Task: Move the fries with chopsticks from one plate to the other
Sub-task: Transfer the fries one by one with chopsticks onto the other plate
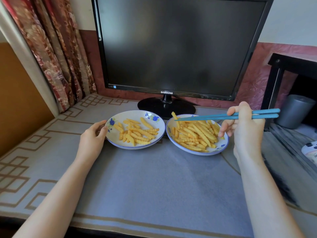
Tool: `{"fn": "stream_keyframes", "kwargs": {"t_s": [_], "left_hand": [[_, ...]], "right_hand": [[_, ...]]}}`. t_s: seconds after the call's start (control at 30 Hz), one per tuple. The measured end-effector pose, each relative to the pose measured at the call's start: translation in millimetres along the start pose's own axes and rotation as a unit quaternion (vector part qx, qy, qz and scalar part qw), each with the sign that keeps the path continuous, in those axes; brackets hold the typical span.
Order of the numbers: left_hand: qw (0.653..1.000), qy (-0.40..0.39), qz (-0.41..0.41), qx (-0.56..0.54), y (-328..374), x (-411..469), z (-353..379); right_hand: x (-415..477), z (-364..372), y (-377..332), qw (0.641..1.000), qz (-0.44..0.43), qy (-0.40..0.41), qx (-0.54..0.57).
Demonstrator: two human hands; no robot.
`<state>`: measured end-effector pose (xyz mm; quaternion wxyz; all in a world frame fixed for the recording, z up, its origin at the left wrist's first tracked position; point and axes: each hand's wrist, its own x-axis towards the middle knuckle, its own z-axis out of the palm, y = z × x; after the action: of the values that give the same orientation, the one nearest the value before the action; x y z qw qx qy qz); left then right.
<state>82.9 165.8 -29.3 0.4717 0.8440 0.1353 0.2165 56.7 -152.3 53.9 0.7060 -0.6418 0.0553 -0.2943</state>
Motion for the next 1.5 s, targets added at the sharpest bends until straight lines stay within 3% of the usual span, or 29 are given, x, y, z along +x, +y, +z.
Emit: {"fn": "stream_keyframes", "kwargs": {"t_s": [0.23,0.6,0.97,1.5], "left_hand": [[1.000,0.000,-0.002,-0.003,-3,1,1],[1.000,-0.001,0.000,-0.003,-3,1,1],[1.000,-0.001,0.004,-0.001,-1,-1,-1],[1.000,0.000,0.005,-0.001,0,-1,0]], "right_hand": [[-21,25,2,0.998,0.004,-0.050,0.040],[-45,50,20,0.985,-0.010,-0.173,0.003],[-4,6,5,0.996,-0.016,-0.088,-0.025],[1,2,9,0.991,-0.030,-0.102,-0.083]]}}
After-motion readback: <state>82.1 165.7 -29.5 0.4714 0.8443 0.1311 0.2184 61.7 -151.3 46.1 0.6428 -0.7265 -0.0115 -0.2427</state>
